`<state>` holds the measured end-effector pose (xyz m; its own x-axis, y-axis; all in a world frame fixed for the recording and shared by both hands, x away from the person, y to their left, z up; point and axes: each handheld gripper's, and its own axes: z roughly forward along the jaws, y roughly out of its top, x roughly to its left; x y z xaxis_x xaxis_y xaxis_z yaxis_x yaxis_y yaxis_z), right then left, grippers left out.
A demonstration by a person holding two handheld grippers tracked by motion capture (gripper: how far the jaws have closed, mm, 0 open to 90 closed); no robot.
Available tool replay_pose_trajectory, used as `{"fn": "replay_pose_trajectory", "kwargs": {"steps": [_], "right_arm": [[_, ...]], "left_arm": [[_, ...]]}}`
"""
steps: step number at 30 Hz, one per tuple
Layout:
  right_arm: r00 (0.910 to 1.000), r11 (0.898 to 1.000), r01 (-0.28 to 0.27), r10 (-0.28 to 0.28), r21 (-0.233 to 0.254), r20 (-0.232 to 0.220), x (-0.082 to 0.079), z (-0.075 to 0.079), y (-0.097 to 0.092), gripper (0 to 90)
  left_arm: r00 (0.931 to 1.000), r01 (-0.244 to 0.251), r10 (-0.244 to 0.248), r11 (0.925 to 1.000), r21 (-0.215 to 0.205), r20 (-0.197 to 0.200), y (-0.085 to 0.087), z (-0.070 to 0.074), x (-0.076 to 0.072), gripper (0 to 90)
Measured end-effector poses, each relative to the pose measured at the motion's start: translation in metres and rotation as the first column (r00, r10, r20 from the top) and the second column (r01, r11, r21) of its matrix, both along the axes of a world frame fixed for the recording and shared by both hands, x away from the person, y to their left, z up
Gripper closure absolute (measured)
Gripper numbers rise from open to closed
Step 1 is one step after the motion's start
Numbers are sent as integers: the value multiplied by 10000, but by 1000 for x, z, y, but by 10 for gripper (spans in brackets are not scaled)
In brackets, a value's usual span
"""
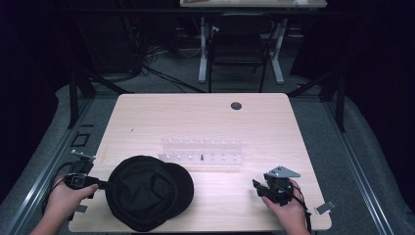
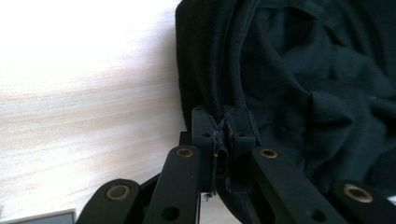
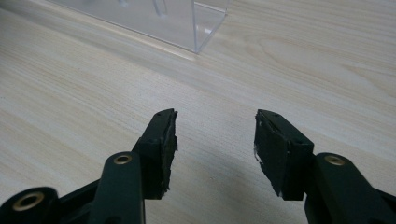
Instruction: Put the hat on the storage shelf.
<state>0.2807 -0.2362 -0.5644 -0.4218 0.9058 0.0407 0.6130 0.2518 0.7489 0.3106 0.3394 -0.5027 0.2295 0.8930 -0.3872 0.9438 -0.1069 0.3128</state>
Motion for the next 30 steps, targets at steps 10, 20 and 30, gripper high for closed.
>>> {"fn": "replay_pose_trajectory", "kwargs": {"steps": [10, 20, 30], "right_arm": [[10000, 10000, 5, -5, -51, 2, 0, 0, 0, 479], [10000, 10000, 1, -2, 24, 19, 0, 1, 0, 478], [10000, 10000, 25, -25, 42, 31, -1, 1, -1, 477]], "left_arm": [[9999, 78, -85, 9947, -1021, -60, 3, 22, -1, 853], [9997, -43, -15, 9716, -2365, -245, 2, 41, -4, 854], [9994, 2, -123, 9405, -3398, -335, -3, 59, -4, 854]]}}
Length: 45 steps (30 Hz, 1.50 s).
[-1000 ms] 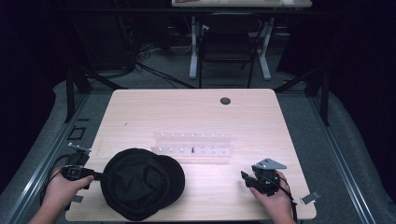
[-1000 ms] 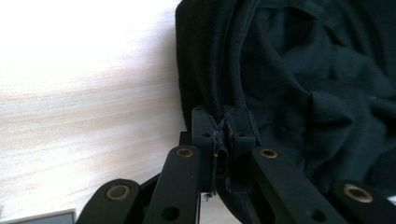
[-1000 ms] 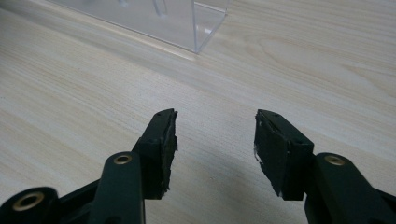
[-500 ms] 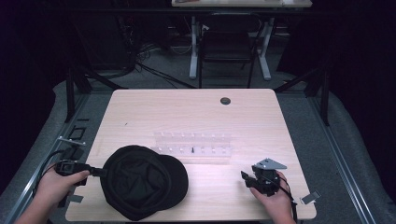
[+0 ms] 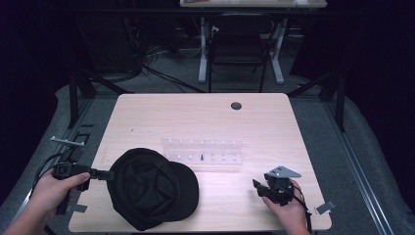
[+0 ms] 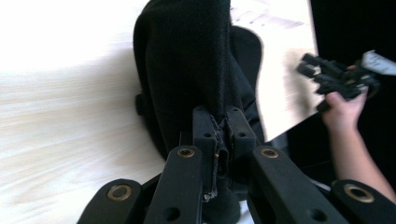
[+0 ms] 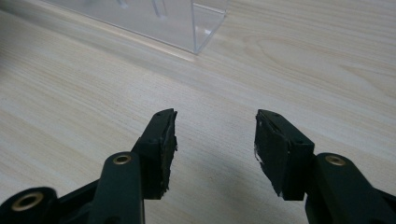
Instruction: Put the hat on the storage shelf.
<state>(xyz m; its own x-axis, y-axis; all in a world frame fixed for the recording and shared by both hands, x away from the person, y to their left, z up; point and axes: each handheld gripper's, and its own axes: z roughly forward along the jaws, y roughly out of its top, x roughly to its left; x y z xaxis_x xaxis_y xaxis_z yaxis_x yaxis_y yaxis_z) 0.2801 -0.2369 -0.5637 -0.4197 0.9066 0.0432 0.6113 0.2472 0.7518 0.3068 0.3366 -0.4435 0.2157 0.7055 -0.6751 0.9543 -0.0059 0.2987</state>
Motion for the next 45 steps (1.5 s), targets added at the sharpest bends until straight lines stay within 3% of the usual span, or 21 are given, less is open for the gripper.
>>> {"fn": "replay_pose_trajectory", "kwargs": {"steps": [15, 27, 35, 45], "right_arm": [[9999, 9999, 103, -104, 61, 26, 0, 0, -1, 476], [10000, 10000, 78, -78, 25, 1, 0, -1, -2, 475], [10000, 10000, 68, -68, 61, -36, 0, 0, -2, 474], [10000, 9999, 71, -71, 72, 1, 0, -1, -2, 474]], "left_arm": [[9998, 159, -156, 9996, -237, 139, -11, 26, 5, 855], [9982, 433, -430, 9990, -66, 417, -20, 58, 7, 856], [9971, 557, -534, 9976, -413, 548, -24, 76, 8, 855], [9938, 665, -640, 9975, -252, 910, -30, 100, 7, 856]]}}
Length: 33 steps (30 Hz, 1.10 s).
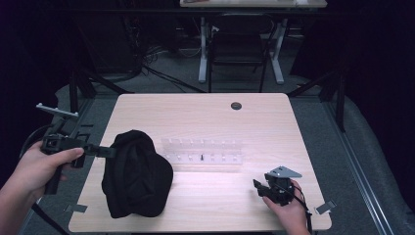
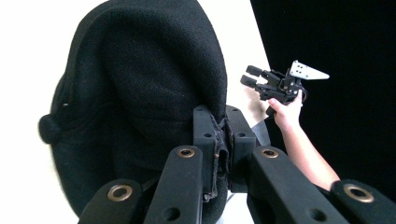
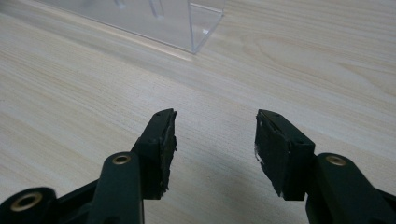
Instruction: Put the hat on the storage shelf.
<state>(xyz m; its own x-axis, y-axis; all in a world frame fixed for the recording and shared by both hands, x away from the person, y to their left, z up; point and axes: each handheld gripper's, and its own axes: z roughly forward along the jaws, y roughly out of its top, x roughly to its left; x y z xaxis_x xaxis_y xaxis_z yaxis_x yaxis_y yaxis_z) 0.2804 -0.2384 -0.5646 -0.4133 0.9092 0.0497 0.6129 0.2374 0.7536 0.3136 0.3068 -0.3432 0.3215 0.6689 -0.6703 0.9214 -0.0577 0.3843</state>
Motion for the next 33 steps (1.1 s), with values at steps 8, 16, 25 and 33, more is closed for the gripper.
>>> {"fn": "replay_pose_trajectory", "kwargs": {"steps": [8, 16, 25, 33], "right_arm": [[10000, 10000, 6, -6, -49, -1, 0, 0, 0, 473], [10000, 10000, -8, 8, -55, -14, 0, 0, 1, 473], [10000, 10000, 3, -3, -64, -32, 0, 0, 1, 473], [10000, 10000, -14, 14, -30, 3, 1, 0, 0, 472]], "left_arm": [[9990, -39, 35, 10000, 81, 451, 1, 21, 0, 856], [9969, -76, 87, 9999, -149, 782, 2, 38, 3, 856], [9954, -35, 69, 9994, -346, 961, -9, 48, 12, 856], [9945, -128, 168, 9991, -394, 1030, -14, 52, 21, 856]]}}
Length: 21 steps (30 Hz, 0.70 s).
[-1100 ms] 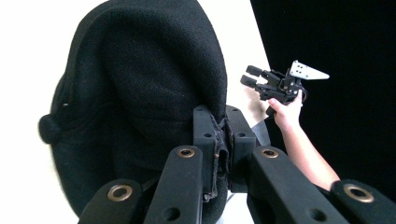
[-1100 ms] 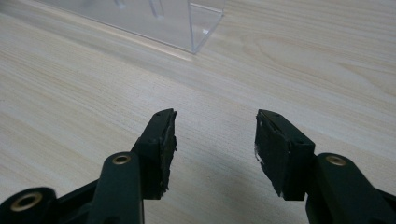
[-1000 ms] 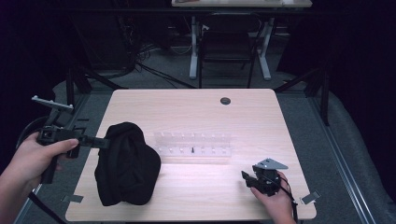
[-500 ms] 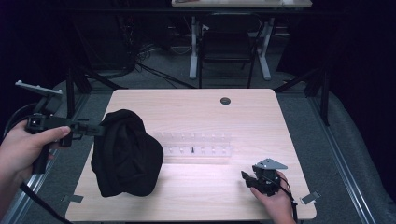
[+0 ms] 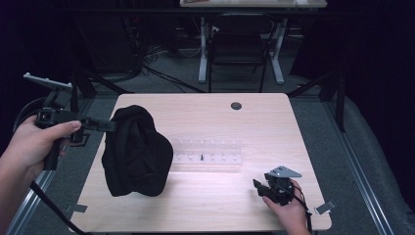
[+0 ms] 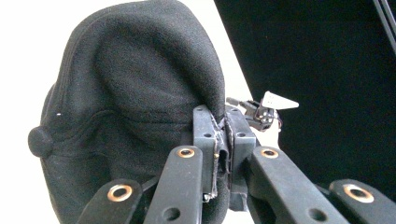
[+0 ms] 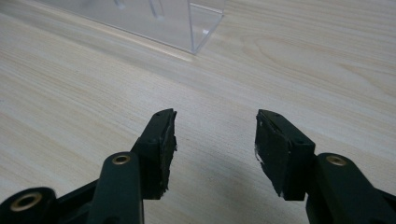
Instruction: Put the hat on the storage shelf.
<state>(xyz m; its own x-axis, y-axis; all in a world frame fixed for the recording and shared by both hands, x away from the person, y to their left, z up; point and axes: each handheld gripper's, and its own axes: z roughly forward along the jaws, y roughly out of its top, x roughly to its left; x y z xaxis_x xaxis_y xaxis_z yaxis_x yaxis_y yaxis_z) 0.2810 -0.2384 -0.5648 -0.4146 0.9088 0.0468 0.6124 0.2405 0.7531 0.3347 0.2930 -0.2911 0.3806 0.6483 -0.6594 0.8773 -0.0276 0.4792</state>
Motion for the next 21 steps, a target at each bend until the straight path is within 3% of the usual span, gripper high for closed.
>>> {"fn": "replay_pose_trajectory", "kwargs": {"steps": [11, 15, 21], "right_arm": [[10000, 10000, 54, -53, -81, 61, 0, 0, 0, 464], [10000, 10000, 0, 1, -45, 89, 0, 0, 0, 464], [10000, 10000, 10, -10, -32, 81, 0, 0, 0, 464]], "left_arm": [[9999, -41, 42, 9999, -122, 105, -12, 0, 15, 856], [9997, -201, 206, 9987, -461, 117, -18, 1, 22, 856], [9995, -275, 284, 9978, -600, 133, -27, 0, 31, 856]]}}
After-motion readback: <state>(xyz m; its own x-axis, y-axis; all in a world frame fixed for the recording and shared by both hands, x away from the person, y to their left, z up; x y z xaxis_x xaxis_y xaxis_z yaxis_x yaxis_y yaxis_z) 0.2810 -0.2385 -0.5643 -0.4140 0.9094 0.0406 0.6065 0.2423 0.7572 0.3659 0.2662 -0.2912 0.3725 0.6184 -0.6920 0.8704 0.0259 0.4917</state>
